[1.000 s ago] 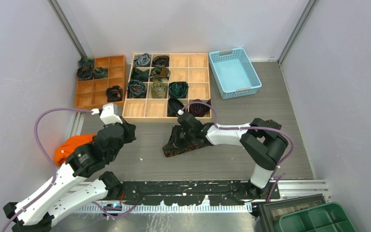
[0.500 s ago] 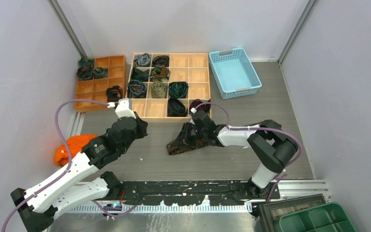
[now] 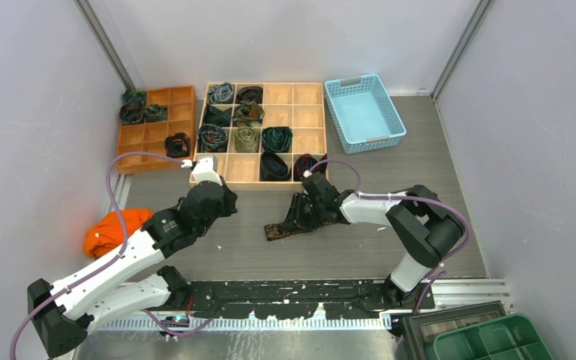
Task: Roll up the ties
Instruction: Roll the tie at the center of the board.
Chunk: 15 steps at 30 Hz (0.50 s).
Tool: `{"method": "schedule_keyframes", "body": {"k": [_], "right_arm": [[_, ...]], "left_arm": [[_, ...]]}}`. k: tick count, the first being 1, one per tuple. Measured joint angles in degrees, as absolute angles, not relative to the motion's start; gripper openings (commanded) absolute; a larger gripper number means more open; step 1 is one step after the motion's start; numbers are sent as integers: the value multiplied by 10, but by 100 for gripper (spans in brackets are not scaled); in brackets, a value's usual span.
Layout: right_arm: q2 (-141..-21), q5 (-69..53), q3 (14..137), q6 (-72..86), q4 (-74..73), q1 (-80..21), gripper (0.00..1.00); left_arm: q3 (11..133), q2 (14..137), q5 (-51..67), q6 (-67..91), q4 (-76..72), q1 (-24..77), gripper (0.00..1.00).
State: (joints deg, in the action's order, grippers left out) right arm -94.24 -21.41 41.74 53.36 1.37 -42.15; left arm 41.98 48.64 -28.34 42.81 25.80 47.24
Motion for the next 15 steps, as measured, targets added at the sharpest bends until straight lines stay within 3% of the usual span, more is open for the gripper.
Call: {"method": "schedule_keyframes", "body": {"k": [5, 15], "right_arm": [[-928, -175, 456, 490, -71, -422, 46], [-913, -116, 490, 458, -149, -435, 35]], "left_arm": [[413, 496, -278, 430, 241, 472, 0], [371, 512, -264, 442, 220, 472, 0]]}}
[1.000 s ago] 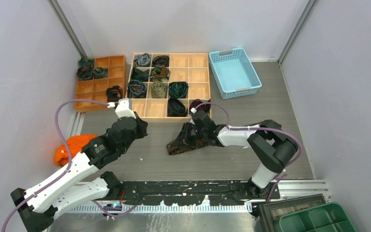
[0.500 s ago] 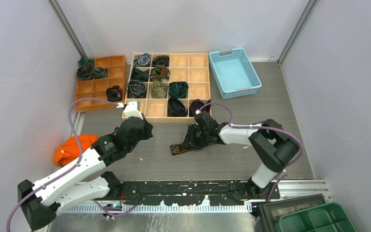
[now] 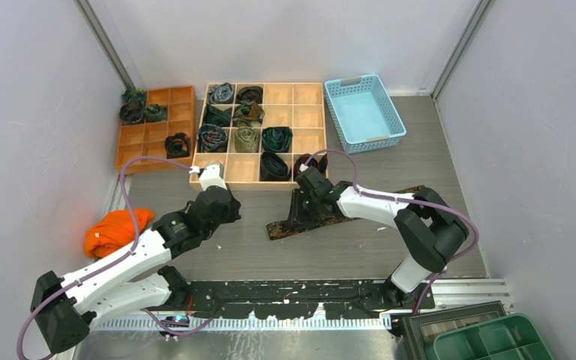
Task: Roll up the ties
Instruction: Roll the tie at the center of the board.
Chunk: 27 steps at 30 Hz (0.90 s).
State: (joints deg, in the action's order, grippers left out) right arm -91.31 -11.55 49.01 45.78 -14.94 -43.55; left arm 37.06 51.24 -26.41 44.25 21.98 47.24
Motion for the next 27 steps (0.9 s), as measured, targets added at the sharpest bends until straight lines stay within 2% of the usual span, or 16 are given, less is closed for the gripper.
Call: {"method": "schedule_keyframes", "body": {"k": [8, 16, 23, 27], "right_arm": [[-974, -48, 563, 436, -217, -493, 34], [-965, 83, 634, 426, -298, -549, 42], [-936, 185, 710, 425, -383, -624, 45], [-969, 213, 778, 419, -422, -671, 54]], "left_arm": [[346, 483, -267, 448, 221, 472, 0], [349, 391, -309, 453, 287, 472, 0], [394, 243, -382, 482, 415, 472, 0], [436, 170, -419, 489, 465, 472, 0]]}}
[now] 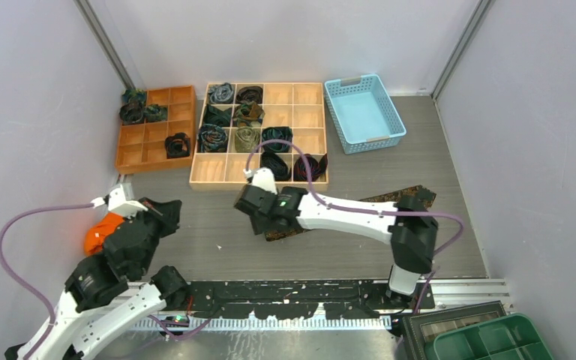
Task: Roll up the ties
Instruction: Roll the tie at the center of the board.
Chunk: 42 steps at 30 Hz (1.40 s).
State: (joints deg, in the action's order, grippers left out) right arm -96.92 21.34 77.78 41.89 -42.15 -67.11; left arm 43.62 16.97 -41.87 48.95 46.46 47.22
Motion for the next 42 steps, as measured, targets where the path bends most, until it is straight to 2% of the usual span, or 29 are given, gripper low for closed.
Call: {"method": "schedule_keyframes", "body": {"k": [7, 19, 24, 34, 42], "right_arm": [[-1099, 244, 861, 406, -458, -708, 61], [-1171, 274, 888, 395, -495, -704, 59], [-1197, 267, 891, 398, -497, -702, 54], [-1173, 260, 856, 424, -473, -679, 28], [-1072, 169, 738, 419, -351, -632, 22]], "left_arm": [[473, 163, -440, 490, 515, 472, 0], [473, 163, -450, 490, 545, 472, 0], [473, 161, -455, 490, 547, 472, 0], [473, 167, -452, 480, 542, 472, 0], [473, 198, -439, 456, 514, 472, 0]]}}
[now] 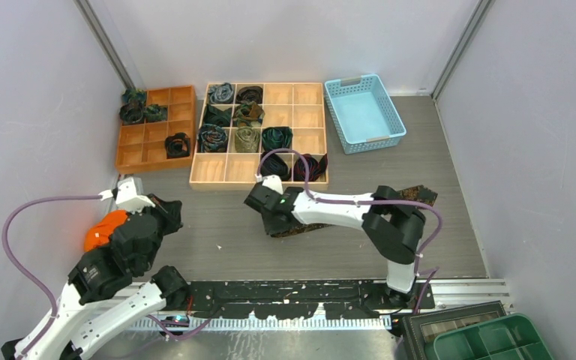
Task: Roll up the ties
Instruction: Roll the tie at the center of the board.
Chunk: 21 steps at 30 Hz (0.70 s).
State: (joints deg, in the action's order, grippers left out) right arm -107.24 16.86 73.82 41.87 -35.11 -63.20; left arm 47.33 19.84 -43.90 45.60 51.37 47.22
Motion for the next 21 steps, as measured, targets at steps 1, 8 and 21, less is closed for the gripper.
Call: {"method": "schedule_keyframes", "body": {"k": [1, 8, 21], "right_arm": [[-1058, 148, 723, 419, -333, -625, 22], [-985, 2, 638, 430, -196, -580, 20], [-927, -195, 441, 518, 63, -478, 20]], "left_arm": [[473, 205, -437, 453, 509, 472, 0], [474, 244, -422, 439, 480, 472, 0], [476, 342, -386, 427, 404, 472, 0]]}}
